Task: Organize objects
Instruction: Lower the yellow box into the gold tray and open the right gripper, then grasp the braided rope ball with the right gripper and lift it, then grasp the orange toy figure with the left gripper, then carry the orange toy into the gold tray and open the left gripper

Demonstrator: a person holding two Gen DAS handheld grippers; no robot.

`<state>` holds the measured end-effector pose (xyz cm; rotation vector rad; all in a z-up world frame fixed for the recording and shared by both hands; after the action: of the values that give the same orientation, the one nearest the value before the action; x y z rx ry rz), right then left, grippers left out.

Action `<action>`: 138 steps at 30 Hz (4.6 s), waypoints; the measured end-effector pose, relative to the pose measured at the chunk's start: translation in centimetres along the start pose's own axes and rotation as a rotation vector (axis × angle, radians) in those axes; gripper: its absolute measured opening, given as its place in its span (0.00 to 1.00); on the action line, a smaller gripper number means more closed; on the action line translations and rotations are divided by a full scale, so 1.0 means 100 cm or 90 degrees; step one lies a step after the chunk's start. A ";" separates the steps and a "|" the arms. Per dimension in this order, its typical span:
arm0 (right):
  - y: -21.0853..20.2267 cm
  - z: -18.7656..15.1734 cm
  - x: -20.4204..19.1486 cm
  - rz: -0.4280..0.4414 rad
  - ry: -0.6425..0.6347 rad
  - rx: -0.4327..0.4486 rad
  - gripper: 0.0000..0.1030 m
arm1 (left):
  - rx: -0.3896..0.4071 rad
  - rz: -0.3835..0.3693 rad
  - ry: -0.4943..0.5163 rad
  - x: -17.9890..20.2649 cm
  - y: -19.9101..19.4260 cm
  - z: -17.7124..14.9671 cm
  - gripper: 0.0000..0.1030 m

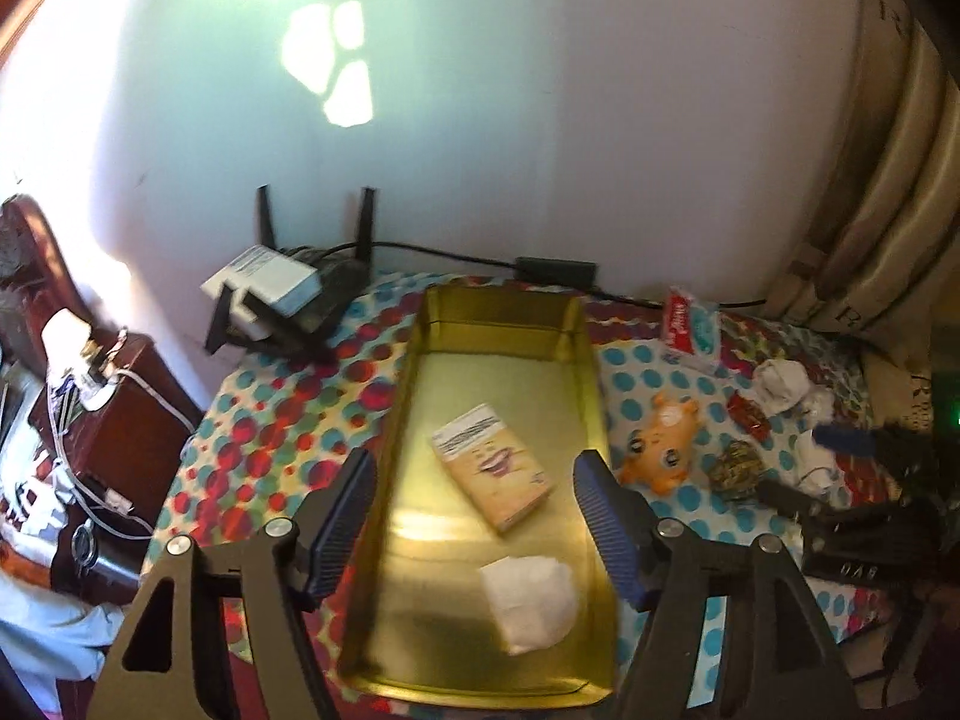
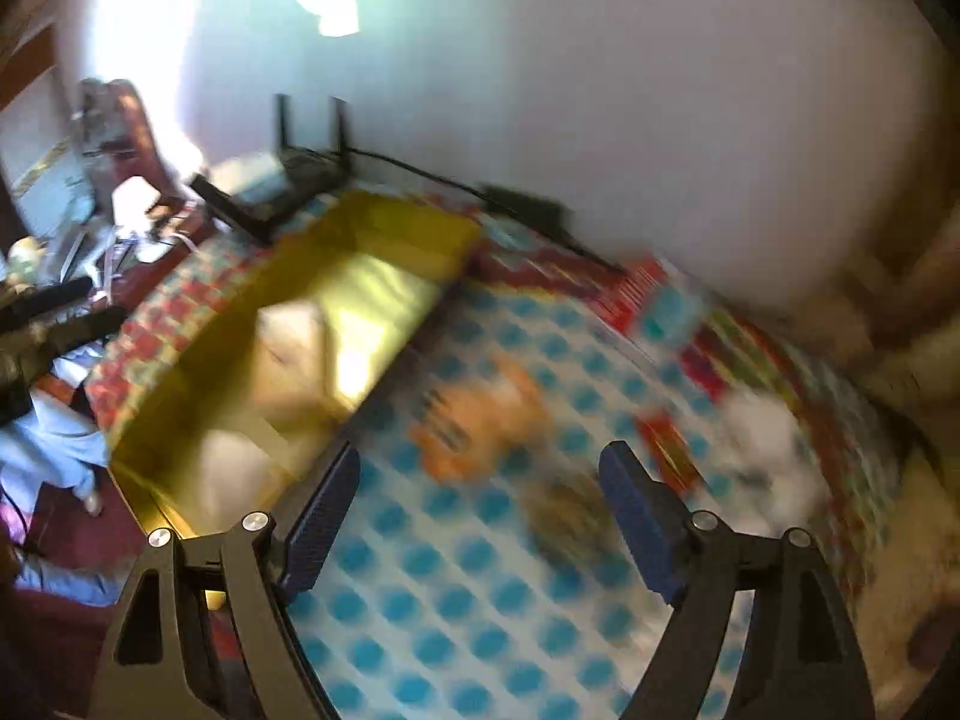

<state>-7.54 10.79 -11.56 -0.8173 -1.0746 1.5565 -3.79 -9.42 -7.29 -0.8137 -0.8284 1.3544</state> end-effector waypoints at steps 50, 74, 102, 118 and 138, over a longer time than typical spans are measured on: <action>0.050 -0.027 0.067 0.087 0.077 -0.037 0.52 | -0.124 -0.066 0.194 0.140 0.080 0.023 0.71; 0.028 -0.054 0.093 0.110 0.125 -0.004 0.52 | -0.321 -0.073 0.223 0.159 0.180 0.025 0.71; 0.029 -0.049 0.097 0.113 0.139 0.003 0.52 | -0.257 -0.059 0.217 0.175 0.146 0.029 0.50; 0.020 -0.034 0.079 0.119 0.101 0.010 0.52 | -0.161 0.017 0.080 0.103 0.059 0.026 0.51; 0.013 -0.004 -0.002 0.148 -0.033 0.015 0.52 | -0.172 0.064 -0.092 -0.011 0.055 -0.013 0.51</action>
<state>-7.59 10.59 -12.89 -0.9153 -1.0254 1.7898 -5.34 -10.24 -12.81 -0.9861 -1.1138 1.4210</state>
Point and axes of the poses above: each gripper's, at about its wrist camera, not at the fingertips, and y roughly the way its jaws point, x to its right, z to its top, the point moved 6 cm from there along y, roughly the way its jaws point, and after that the axes turned 13 degrees about -x, right-handed, at the moved point
